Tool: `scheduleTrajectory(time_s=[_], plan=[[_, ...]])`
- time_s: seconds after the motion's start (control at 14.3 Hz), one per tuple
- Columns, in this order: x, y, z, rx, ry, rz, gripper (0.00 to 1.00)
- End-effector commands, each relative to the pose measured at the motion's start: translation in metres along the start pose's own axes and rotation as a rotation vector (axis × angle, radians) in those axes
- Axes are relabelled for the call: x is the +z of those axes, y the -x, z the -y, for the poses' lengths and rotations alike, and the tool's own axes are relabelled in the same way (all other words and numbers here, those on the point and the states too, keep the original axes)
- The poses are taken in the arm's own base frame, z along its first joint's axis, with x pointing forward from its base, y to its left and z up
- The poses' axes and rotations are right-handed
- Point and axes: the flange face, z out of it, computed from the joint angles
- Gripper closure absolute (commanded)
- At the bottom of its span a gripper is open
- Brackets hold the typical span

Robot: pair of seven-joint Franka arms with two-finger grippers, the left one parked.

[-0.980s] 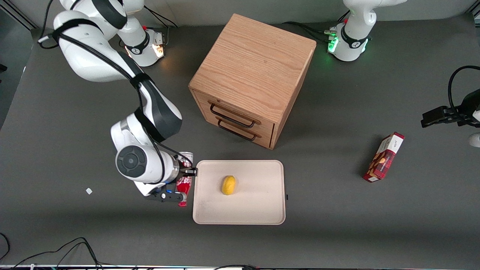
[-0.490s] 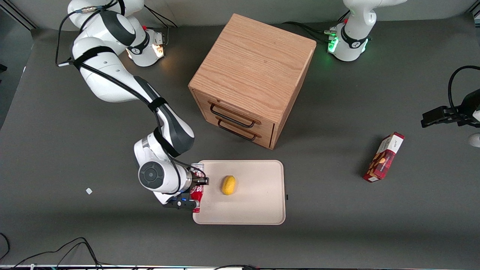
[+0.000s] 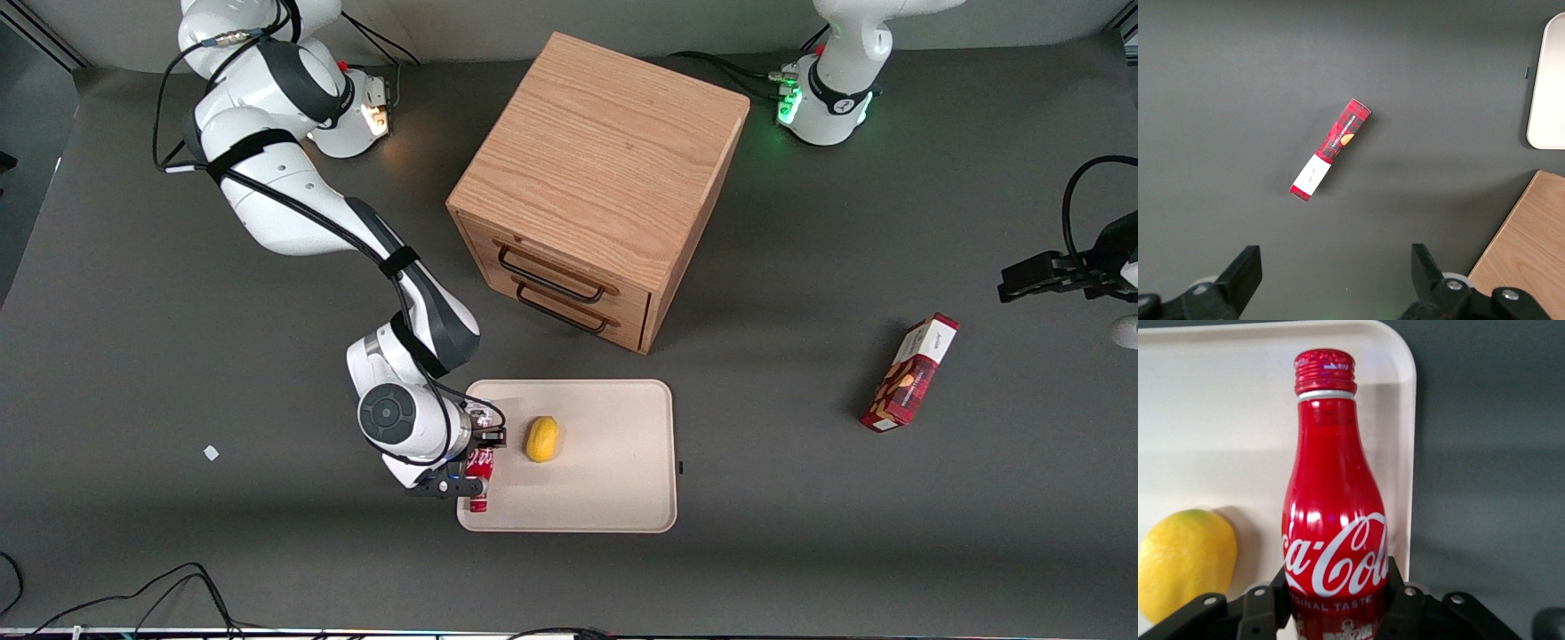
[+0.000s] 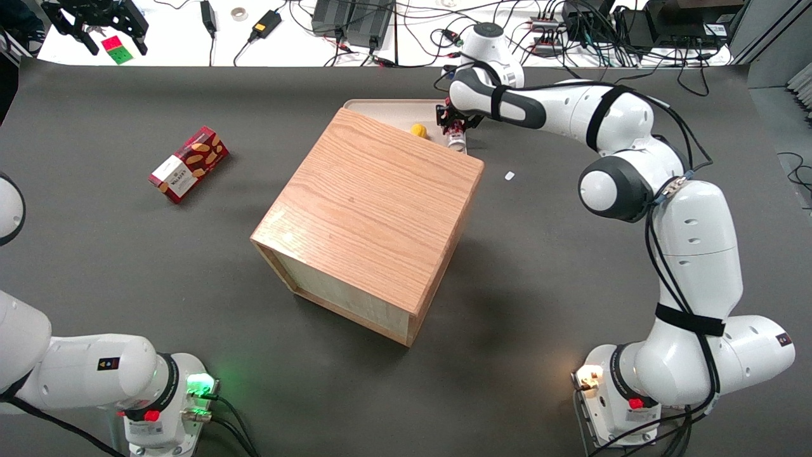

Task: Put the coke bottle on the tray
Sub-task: 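Carry the upright bottle onto the white tray beside the lemon, then lower the bottle onto the tray and open the right gripper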

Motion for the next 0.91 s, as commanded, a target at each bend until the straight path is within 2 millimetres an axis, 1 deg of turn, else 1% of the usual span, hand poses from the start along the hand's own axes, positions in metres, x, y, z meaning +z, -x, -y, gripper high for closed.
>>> scheduleTrajectory(time_s=[0.0, 0.14, 0.28, 0.42, 0.49, 0.56, 0.63, 0.7, 0.84], plan=[[0.0015, -0.0068, 0.0039, -0.022, 0.015, -0.047, 1.0], [0.0063, -0.0068, 0.0029, -0.022, 0.014, -0.047, 1.0], [0.0067, -0.0067, 0.003, -0.017, 0.013, -0.048, 0.89], [0.0074, -0.0063, 0.003, -0.014, 0.014, -0.047, 0.83], [0.0074, -0.0063, 0.003, -0.012, 0.014, -0.047, 0.78], [0.0074, -0.0063, 0.003, -0.012, 0.014, -0.047, 0.66], [0.0081, -0.006, 0.003, -0.015, 0.014, -0.046, 0.13], [0.0076, -0.0058, 0.0041, -0.018, 0.014, -0.047, 0.0], [0.0083, -0.0055, 0.0041, -0.022, 0.015, -0.045, 0.0]])
